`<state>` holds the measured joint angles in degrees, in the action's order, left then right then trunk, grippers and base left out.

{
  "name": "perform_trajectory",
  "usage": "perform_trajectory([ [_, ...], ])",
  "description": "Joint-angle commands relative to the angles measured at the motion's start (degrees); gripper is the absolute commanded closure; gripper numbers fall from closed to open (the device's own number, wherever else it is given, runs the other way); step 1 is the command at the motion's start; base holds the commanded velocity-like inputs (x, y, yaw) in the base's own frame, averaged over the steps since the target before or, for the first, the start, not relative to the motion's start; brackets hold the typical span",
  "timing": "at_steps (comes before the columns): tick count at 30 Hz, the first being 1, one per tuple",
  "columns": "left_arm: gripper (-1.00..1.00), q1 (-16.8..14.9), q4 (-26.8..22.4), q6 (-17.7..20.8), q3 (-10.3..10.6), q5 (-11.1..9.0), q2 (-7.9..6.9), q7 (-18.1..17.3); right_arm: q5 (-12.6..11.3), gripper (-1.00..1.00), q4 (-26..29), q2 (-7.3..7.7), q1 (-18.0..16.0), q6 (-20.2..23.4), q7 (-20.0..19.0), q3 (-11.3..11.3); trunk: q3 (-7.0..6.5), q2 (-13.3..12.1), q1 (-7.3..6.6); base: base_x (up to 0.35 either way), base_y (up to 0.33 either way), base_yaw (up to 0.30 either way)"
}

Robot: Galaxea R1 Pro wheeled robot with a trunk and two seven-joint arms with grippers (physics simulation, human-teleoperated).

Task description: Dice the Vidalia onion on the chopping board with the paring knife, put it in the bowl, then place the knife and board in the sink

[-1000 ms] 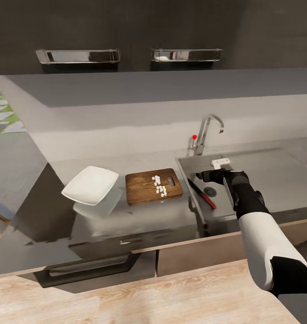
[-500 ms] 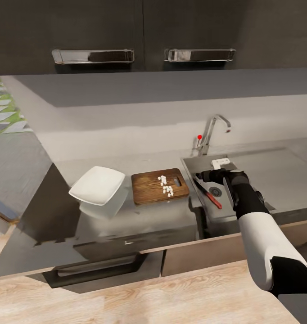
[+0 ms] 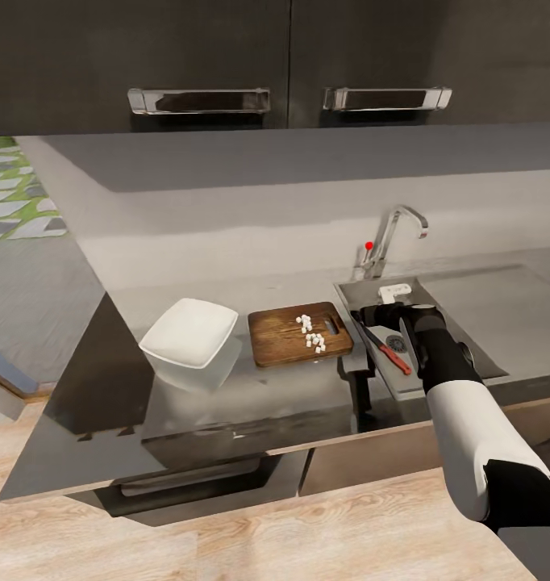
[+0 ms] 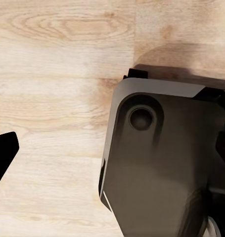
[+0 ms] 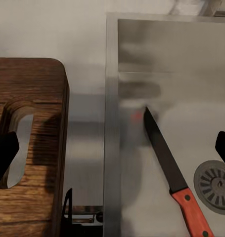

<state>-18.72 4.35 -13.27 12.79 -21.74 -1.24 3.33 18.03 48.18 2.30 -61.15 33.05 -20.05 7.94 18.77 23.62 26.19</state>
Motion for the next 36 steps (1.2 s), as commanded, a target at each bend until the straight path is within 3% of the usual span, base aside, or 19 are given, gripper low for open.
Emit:
perform_trajectory([
  [1,-1.0,-0.09,0.22,-0.35,0.48,-0.32,0.04,0.05,0.6,-1.0,0.07,-0.02,-0.04,0.18,-0.52,0.15,0.1,0.1,0.03,0.0,0.002,0.0],
  [14,-1.0,-0.09,0.22,-0.31,0.48,-0.32,0.01,0.06,0.52,-1.0,-0.17,-0.22,-0.06,0.18,-0.52,-0.01,0.15,0.1,0.03,0.0,0.0,0.0],
  [36,-1.0,-0.09,0.22,-0.27,0.48,-0.32,0.01,0.08,0.6,-1.0,-0.36,-0.37,-0.05,0.18,-0.52,-0.03,1.56,0.1,0.03,0.025,0.0,0.0],
])
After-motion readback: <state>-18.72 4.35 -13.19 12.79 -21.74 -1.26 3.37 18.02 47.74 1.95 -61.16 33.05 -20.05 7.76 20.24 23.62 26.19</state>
